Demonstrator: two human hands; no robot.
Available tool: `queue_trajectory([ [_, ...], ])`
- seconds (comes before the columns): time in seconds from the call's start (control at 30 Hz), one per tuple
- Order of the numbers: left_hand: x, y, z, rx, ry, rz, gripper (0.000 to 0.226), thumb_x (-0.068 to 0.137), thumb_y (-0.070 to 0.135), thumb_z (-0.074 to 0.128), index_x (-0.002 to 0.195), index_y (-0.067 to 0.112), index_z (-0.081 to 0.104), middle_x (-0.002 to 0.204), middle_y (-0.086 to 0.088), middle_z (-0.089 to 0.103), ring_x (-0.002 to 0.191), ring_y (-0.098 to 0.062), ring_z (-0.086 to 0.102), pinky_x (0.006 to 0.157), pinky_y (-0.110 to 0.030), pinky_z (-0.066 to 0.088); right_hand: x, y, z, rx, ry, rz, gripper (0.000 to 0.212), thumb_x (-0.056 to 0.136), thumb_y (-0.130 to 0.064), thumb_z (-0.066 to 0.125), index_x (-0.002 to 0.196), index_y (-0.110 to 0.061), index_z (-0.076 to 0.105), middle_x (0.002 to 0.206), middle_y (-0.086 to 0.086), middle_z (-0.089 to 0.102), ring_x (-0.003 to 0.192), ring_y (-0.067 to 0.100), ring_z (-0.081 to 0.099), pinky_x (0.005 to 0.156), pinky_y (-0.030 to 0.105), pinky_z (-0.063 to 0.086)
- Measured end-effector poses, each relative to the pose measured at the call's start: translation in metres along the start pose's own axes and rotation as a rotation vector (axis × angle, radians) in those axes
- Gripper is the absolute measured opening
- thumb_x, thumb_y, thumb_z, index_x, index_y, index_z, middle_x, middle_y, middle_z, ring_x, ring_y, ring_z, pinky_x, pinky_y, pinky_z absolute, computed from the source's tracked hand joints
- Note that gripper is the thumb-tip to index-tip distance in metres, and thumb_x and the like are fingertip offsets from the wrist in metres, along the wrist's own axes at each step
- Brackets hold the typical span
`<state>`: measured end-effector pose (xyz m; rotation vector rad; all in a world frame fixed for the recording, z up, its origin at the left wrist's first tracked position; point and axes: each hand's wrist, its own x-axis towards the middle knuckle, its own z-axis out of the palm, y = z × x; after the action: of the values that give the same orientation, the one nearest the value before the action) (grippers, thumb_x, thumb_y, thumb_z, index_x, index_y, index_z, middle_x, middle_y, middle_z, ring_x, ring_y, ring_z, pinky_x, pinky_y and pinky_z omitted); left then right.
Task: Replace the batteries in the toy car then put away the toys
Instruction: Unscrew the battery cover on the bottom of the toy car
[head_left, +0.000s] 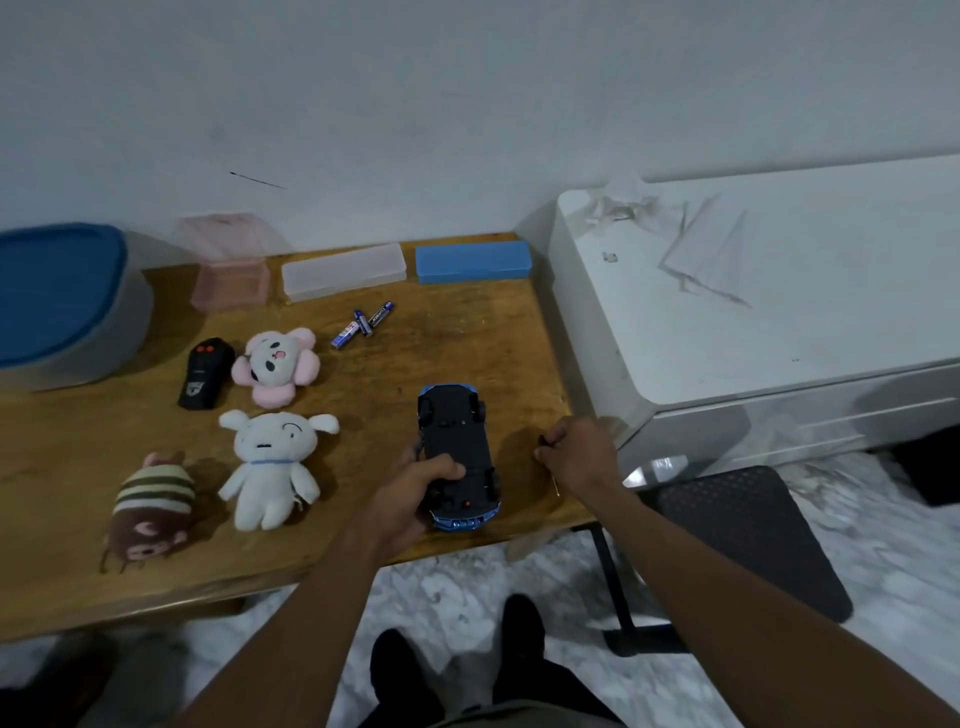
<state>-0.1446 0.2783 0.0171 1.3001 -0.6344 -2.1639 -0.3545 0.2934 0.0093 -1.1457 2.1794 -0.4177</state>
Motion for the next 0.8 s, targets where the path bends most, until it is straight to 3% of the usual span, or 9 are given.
queue_trajectory([
  [0.3,-0.001,0.007,-0.004,0.004,-0.004,0.047,0.082,0.059,-0.005,0.069,0.136,0.009,0.045,0.119,-0.022,0.064,0.096,-0.035,0.067,0.067,-0.039,0.058,0.003,-0.001,-0.003,0.018,-0.027,0.044,0.019,0.077,-0.025,0.078,0.088,-0.014,0.069,0.093,0.003,0.070,0.090,0.019,0.064,0.078,0.030,0.052],
  [0.4,-0.003,0.013,-0.005,0.003,-0.032,0.047,0.078,0.061,0.001,0.067,0.135,0.010,0.045,0.123,-0.023,0.062,0.100,-0.037,0.066,0.071,-0.041,0.058,0.001,-0.011,-0.013,0.027,-0.007,0.016,0.016,0.082,-0.029,0.073,0.084,-0.014,0.066,0.088,0.005,0.069,0.084,0.019,0.064,0.076,0.031,0.054],
  [0.53,-0.006,0.031,-0.003,-0.004,-0.039,0.091,0.070,0.068,-0.002,0.067,0.134,0.014,0.048,0.126,-0.023,0.062,0.105,-0.038,0.064,0.082,-0.048,0.055,-0.001,-0.045,-0.031,0.074,-0.017,-0.137,0.014,0.088,-0.026,0.064,0.097,-0.015,0.066,0.099,0.000,0.066,0.087,0.013,0.059,0.075,0.027,0.049],
  [0.63,-0.008,0.052,-0.002,-0.006,-0.023,0.153,0.065,0.074,0.003,0.063,0.135,0.014,0.047,0.124,-0.022,0.063,0.104,-0.037,0.064,0.078,-0.046,0.055,-0.010,-0.084,-0.040,0.182,-0.071,-0.298,0.022,0.088,-0.030,0.065,0.106,-0.018,0.065,0.096,-0.005,0.064,0.091,0.012,0.062,0.082,0.029,0.053],
  [0.73,-0.011,0.072,0.000,-0.017,-0.033,0.207,0.055,0.082,0.023,0.062,0.135,0.010,0.051,0.118,-0.022,0.065,0.098,-0.036,0.065,0.080,-0.043,0.053,-0.017,-0.119,-0.041,0.185,-0.085,-0.453,0.022,0.085,-0.032,0.067,0.106,-0.025,0.064,0.096,-0.009,0.065,0.093,0.008,0.061,0.086,0.030,0.052],
  [0.8,-0.013,0.084,0.003,-0.112,-0.064,0.220,0.049,0.092,0.040,0.051,0.130,0.009,0.057,0.110,-0.020,0.067,0.089,-0.033,0.066,0.077,-0.040,0.055,-0.020,-0.137,-0.041,0.171,-0.057,-0.511,0.023,0.082,-0.031,0.070,0.105,-0.030,0.063,0.101,-0.010,0.065,0.093,0.004,0.059,0.085,0.026,0.052],
])
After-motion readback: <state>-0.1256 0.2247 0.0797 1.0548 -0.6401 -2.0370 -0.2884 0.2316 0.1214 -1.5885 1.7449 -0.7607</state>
